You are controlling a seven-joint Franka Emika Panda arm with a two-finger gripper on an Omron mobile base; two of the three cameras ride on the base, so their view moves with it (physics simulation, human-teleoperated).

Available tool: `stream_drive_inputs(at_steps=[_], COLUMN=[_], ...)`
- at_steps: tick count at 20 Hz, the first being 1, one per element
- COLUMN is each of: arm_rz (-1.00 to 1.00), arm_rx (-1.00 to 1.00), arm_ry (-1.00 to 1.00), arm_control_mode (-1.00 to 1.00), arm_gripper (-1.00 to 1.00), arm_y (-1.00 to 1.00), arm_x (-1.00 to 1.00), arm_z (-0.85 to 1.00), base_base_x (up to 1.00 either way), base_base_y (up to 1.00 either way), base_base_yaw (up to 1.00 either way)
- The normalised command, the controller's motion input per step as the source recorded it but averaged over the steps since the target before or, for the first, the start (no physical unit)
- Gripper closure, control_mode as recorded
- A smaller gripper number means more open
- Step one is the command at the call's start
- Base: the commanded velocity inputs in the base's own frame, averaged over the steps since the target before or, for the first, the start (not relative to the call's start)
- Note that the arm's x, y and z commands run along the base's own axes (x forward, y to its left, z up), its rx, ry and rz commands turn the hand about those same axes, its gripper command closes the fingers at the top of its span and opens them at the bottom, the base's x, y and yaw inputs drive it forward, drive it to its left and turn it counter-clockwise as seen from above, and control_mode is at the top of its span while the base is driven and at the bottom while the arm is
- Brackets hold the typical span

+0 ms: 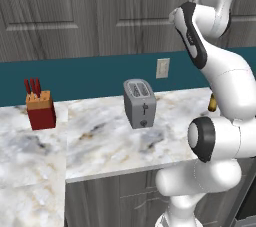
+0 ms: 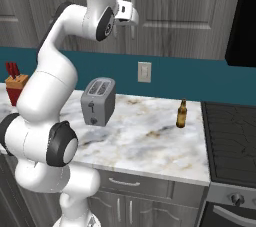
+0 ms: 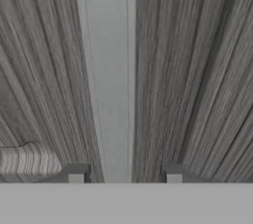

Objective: Pick the soap dispenser and soap dispenser from the cabinet and place them on the counter.

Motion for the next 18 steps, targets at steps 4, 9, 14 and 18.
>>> stream_drive_inputs(at_steps=[4,9,14,18], arm_rz=[-0.01,-0.02,-0.05,-0.08], arm_rx=[0.02,0.04,0.04,-0.01], arm_ry=[0.0,0.0,-0.03,-0.06], arm_control_mode=[-1.0,-1.0,-1.0,-1.0], arm_gripper=[1.0,1.0,1.0,1.0], arm_y=[-0.01,-0.04,-0.03,0.0], arm_x=[0.0,-0.05,-0.27,-0.36], arm_z=[0.0,0.0,0.08,0.14], base_base_x=[0.0,0.0,0.0,0.0], base_base_y=[0.0,0.0,0.0,0.0], base_base_yaw=[0.0,0.0,0.0,0.0])
